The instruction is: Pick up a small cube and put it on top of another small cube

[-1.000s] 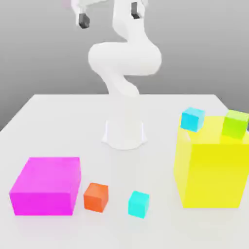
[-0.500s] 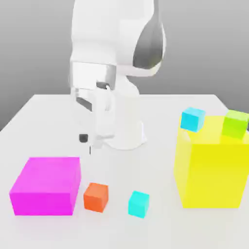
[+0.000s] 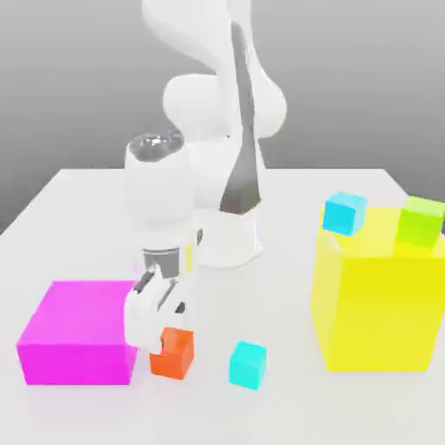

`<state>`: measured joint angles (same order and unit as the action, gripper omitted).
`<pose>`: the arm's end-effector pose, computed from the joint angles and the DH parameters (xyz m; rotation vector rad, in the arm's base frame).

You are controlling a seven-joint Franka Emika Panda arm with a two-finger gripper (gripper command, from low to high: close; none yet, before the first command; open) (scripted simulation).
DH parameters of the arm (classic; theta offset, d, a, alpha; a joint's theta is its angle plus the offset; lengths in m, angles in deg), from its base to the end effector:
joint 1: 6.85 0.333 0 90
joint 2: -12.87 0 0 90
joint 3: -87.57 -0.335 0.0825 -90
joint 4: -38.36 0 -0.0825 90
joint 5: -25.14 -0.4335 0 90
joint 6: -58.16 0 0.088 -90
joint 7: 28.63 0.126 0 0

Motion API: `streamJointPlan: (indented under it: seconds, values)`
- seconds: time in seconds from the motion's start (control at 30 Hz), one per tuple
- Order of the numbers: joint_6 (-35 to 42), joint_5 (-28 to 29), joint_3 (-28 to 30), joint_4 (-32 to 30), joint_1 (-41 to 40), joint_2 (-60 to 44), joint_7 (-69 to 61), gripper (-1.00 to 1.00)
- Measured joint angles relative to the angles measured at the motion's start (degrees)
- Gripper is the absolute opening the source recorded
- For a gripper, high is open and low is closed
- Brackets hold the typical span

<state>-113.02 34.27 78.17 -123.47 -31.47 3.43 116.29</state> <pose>0.3623 -0.0821 0.1089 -0.7792 3.0399 0.0014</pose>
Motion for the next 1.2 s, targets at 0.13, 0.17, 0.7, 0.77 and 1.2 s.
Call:
streamJointPlan:
  seconds: [0.13,0.17,0.7,0.77,1.2]
  values:
    - [-4.4,2.7,5.5,0.9,4.9,-5.3,2.1,-1.0]
    - [-4.4,2.7,5.5,0.9,4.9,-5.3,2.1,-1.0]
    - [11.3,-11.6,-3.3,-0.9,6.7,12.7,-8.2,-1.0]
    - [13.6,-12.7,-4.7,-0.3,9.1,14.5,-8.8,-1.0]
    - [5.9,-3.4,-6.0,1.6,13.8,4.3,-1.8,1.0]
